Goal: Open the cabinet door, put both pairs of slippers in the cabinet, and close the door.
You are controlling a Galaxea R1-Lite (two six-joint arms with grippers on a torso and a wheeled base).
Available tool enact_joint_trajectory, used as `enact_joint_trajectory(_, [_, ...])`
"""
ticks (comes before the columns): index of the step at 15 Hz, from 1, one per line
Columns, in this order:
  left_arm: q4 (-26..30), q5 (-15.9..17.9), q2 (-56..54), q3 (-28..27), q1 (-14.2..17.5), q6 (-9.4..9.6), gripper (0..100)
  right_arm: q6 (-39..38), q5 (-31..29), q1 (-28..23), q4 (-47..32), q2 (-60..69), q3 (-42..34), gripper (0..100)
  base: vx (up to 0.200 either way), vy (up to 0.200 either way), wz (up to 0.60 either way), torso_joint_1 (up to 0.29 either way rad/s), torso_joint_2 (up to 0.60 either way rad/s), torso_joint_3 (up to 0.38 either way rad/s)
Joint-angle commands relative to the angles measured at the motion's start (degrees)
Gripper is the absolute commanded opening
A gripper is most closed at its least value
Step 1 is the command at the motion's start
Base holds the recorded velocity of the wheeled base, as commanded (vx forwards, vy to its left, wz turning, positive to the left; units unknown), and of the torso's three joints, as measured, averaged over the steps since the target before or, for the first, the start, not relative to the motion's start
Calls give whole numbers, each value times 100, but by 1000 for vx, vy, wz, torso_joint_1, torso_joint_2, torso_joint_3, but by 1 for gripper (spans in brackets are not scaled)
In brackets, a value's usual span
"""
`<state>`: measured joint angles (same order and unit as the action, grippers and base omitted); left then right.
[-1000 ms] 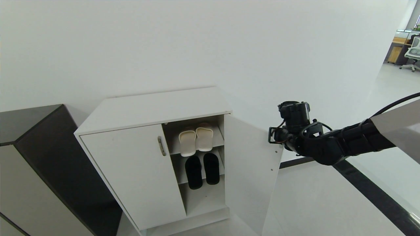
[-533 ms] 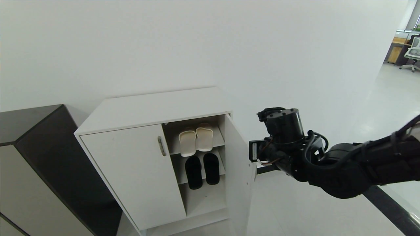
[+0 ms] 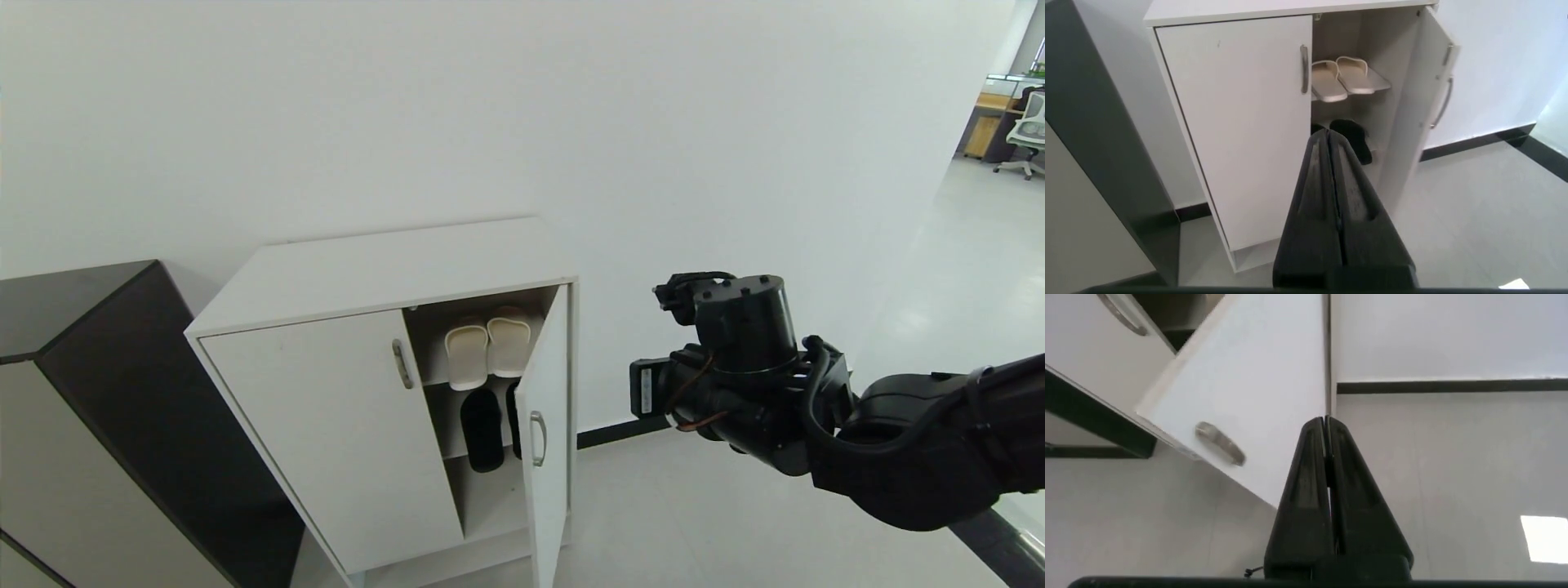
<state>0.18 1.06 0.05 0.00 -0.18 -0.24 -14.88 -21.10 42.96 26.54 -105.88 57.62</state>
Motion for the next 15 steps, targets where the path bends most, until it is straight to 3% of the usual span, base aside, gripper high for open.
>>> enact_joint_trajectory(1, [-1,-1,4,0,1,-2,0,73,27,-60,194,-91,-208,0,0,0,0,0,0,0])
enact_joint_trajectory(7, [-1,-1,4,0,1,-2,0,407,45,-51,739,-109,-612,0,0,0,0,0,0,0])
enact_joint_trajectory(15, [-1,-1,4,0,1,-2,0,416,89,-16,950,-425,-674,0,0,0,525,3,0,4])
